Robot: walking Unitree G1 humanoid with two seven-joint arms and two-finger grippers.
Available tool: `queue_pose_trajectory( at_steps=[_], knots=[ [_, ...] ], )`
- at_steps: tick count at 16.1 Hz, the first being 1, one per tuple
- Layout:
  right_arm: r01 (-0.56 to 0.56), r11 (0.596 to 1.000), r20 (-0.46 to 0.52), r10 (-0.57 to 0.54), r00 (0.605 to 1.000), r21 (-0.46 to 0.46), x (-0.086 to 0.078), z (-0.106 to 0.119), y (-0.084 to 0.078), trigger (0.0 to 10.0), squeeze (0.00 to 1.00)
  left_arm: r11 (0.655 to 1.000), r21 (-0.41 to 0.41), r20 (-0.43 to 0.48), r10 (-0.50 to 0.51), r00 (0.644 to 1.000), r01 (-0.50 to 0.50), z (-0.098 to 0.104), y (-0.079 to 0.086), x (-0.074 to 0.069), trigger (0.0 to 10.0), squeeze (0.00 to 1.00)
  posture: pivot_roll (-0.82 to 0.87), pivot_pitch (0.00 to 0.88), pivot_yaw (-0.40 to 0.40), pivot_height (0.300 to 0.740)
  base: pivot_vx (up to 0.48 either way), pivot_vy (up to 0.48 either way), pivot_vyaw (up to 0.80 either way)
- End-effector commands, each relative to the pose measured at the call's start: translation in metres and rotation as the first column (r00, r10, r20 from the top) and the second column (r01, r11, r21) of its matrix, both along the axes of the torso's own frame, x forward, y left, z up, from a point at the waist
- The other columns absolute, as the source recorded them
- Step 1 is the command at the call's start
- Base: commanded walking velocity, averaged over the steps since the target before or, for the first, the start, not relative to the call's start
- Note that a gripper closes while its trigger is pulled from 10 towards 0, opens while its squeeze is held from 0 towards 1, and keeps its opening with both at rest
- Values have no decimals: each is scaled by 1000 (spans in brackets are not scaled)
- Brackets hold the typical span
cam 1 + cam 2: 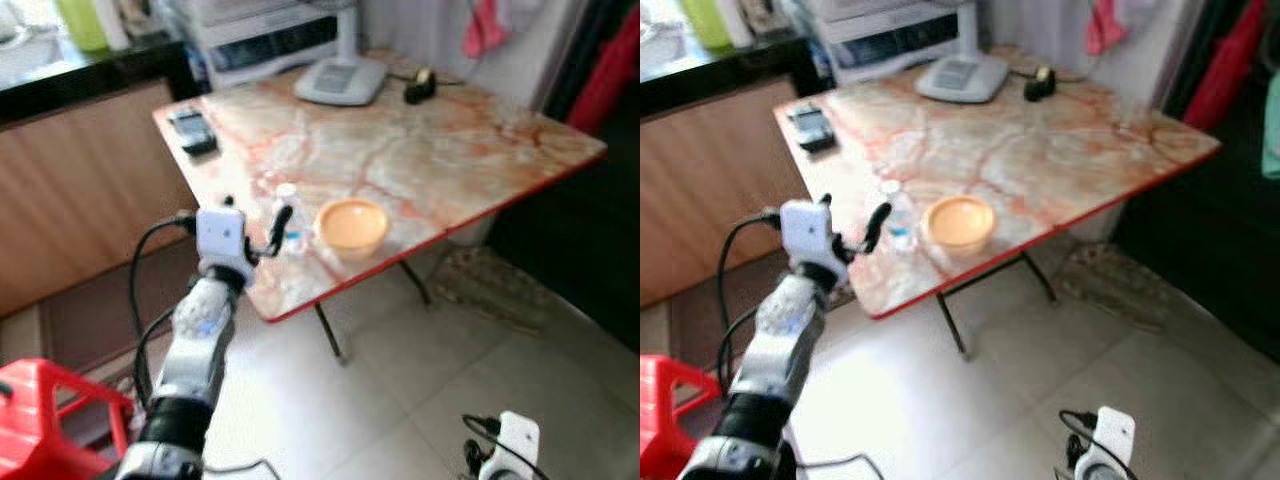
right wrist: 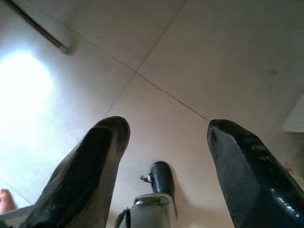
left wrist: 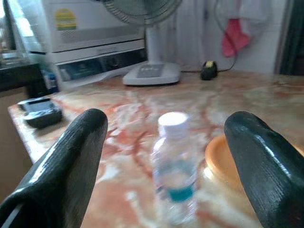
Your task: Restocking fridge
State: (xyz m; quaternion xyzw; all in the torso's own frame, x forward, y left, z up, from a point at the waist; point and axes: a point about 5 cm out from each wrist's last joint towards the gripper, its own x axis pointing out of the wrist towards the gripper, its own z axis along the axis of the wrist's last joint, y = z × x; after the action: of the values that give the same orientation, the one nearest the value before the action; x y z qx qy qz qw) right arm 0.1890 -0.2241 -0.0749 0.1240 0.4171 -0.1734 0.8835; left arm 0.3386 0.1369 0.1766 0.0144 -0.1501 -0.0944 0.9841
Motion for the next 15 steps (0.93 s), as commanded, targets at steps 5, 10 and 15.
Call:
queue_pose_trajectory(
  at_steps=[5, 10, 15],
  knots=[
    [53, 999, 21, -53, 998, 11, 5, 2, 2, 10000, 0, 1000, -2, 20, -1, 1000, 1, 10, 1, 9, 10000, 0, 97, 0, 80, 740, 0, 0, 0],
    [66, 998, 33, -67, 997, 21, 5, 2, 4, 10000, 0, 1000, 0, 30, -3, 1000, 3, 13, 2, 8, 10000, 0, 112, 0, 88, 740, 0, 0, 0],
    [56, 998, 12, -56, 998, 30, 3, 0, 6, 10000, 0, 1000, 0, 26, 3, 1000, -3, 11, 1, 7, 10000, 0, 109, 0, 74, 740, 0, 0, 0]
  ],
)
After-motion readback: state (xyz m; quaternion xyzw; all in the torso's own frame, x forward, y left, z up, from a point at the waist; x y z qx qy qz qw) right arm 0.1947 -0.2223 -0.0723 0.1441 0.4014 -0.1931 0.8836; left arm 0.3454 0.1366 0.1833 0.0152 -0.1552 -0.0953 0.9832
